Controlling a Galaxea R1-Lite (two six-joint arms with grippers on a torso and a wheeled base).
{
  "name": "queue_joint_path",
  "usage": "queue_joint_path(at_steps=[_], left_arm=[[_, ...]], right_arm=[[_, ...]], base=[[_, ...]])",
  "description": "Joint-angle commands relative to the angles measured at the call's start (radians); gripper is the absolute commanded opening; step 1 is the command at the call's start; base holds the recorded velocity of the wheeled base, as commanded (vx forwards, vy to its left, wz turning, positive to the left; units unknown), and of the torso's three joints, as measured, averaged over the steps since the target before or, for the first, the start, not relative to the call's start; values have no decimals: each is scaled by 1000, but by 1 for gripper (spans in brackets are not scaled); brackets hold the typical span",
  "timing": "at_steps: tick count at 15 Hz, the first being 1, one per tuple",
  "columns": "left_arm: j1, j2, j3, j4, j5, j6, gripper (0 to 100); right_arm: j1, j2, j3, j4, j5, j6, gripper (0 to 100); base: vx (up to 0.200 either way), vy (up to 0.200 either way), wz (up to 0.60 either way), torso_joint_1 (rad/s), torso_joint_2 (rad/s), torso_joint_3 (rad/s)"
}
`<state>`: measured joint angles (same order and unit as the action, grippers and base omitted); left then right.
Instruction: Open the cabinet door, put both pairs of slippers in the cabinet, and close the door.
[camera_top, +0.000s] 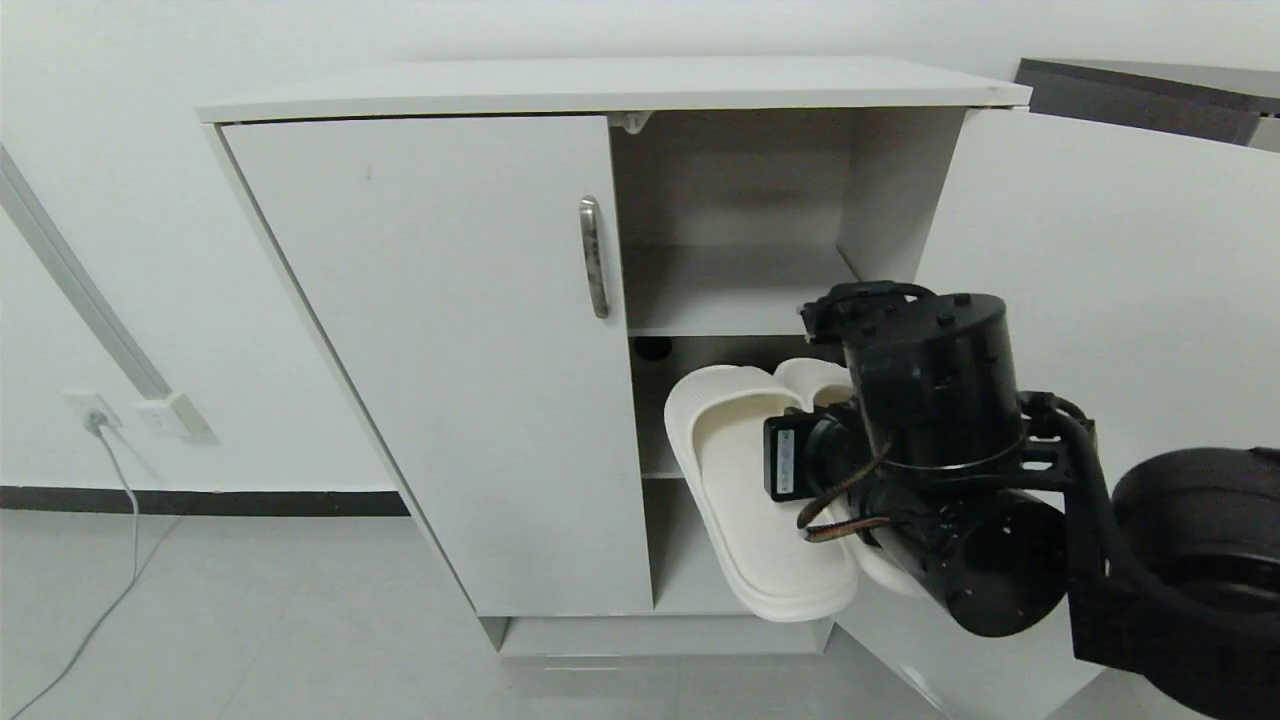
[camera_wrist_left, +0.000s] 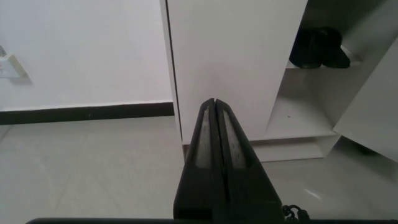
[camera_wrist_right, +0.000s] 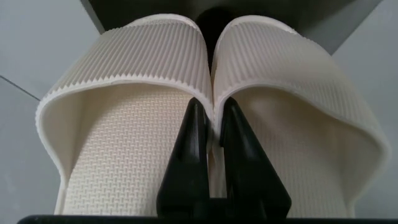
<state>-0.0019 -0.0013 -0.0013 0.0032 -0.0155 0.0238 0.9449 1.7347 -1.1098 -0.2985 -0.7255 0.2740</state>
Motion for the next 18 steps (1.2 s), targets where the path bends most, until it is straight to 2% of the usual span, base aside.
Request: queue_joint_path(at_steps=[1,4,10,18], left_arm=[[0,1,0,0,0,1,0],[0,1,0,0,0,1,0],[0,1,1,0,0,2,0],[0,1,1,0,0,2,0]], right_arm=[[0,34,-148,98,-41,19,0],[-9,69,-188,98,-86,20,0],[-11,66,-188,79,-91,4,0],[-11,62,-189,79,-92,-9,0]], base=[[0,0,0,0,0,0],[0,0,0,0,0,0],[0,0,0,0,0,0],[200,0,0,4,5,2]])
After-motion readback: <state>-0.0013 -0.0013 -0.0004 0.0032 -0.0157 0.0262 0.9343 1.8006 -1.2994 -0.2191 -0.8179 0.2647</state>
